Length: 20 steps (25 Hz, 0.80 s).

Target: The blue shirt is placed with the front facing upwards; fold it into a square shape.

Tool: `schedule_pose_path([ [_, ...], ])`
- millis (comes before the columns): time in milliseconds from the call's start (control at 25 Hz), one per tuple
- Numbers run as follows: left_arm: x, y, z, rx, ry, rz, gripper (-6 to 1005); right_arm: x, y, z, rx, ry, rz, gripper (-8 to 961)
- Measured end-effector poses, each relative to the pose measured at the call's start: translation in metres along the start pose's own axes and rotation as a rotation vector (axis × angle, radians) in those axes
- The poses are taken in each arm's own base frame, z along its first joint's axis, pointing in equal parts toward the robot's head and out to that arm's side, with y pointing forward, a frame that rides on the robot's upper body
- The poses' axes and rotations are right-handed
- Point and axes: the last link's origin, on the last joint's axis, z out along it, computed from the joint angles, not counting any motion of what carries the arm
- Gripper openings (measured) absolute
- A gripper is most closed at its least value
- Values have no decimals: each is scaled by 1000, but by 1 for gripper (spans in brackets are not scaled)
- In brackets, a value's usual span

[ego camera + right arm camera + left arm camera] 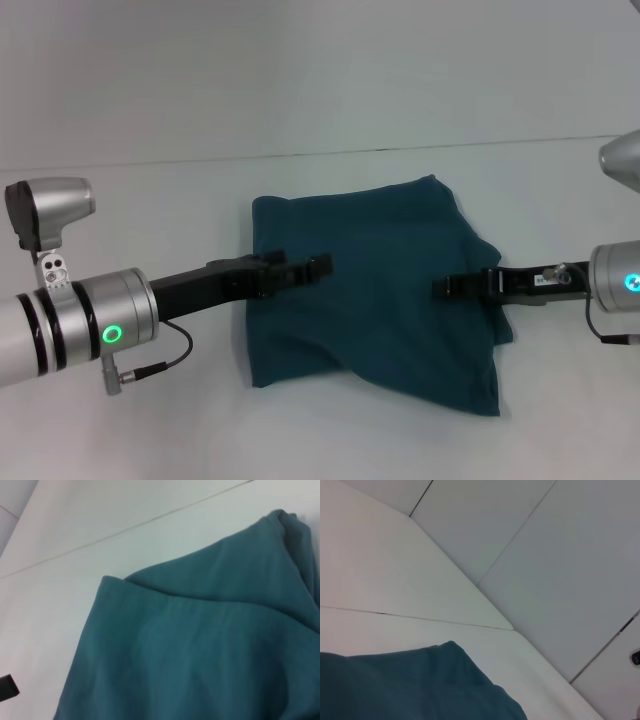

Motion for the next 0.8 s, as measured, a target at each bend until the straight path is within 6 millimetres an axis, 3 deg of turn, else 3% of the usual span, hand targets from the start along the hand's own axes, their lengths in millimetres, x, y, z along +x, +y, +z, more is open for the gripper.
schedule_pose_path([
  [800, 2, -1, -1, 8, 1, 3, 947, -7, 13, 18, 7, -19, -26, 727],
])
